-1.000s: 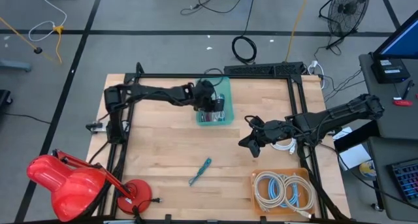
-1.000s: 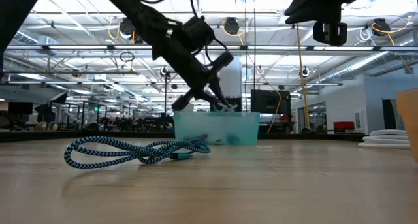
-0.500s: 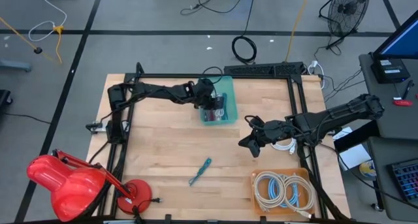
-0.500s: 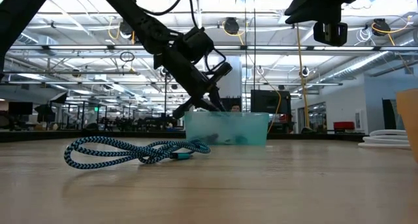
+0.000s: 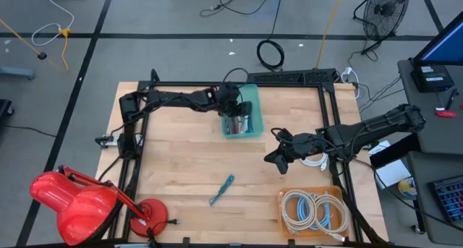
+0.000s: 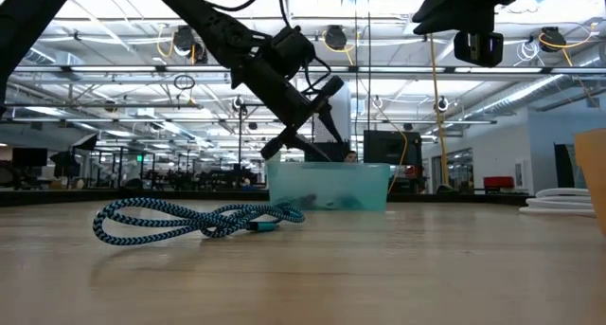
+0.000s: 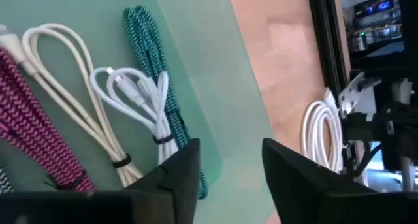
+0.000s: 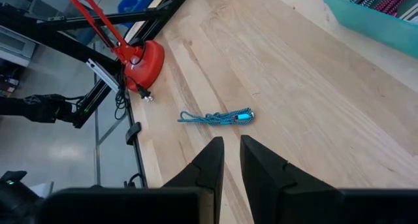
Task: Pick & Place USB Port
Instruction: Put the blue charger cable into the blue bin
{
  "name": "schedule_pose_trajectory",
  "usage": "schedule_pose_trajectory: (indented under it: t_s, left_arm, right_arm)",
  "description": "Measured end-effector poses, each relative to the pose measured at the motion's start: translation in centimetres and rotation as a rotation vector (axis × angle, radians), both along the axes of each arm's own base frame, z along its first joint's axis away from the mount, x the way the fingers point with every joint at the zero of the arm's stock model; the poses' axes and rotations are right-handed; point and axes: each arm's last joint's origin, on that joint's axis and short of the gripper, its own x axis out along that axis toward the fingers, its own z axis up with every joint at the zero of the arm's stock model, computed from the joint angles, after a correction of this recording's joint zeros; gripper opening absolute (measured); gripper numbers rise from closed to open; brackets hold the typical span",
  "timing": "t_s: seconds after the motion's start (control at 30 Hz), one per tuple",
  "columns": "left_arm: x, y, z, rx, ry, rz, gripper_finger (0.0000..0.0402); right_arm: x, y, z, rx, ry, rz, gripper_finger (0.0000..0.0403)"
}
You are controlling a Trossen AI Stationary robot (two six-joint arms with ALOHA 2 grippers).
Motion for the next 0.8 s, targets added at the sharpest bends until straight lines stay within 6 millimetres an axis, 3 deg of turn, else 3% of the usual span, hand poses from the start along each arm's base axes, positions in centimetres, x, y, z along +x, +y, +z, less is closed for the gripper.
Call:
schedule_pose_trajectory:
  t_s: [0.27,0.4,0.53,0.8]
  left_arm:
    - [0.6,-0.5,2.3,0.030,0.080,-0.077,0.0158]
    - [0.8,-2.0,5.2,0.086,0.058,-0.190,0.0136]
    - [0.5,-5.2,8.3,0.121,0.020,-0.323,0.0122]
    - [-2.3,-15.4,12.6,0.160,0.056,-0.506,0.0115]
  right_arm:
    - [0.0,0.0,0.0,0.001,0.000,0.002,0.0045]
    - [0.0,0.1,0.0,-0.019,-0.002,0.046,0.0045]
    - [0.0,0.1,0.0,-0.053,-0.006,0.069,0.0045]
    - [1.0,0.6,-0.9,-0.084,-0.003,0.254,0.0045]
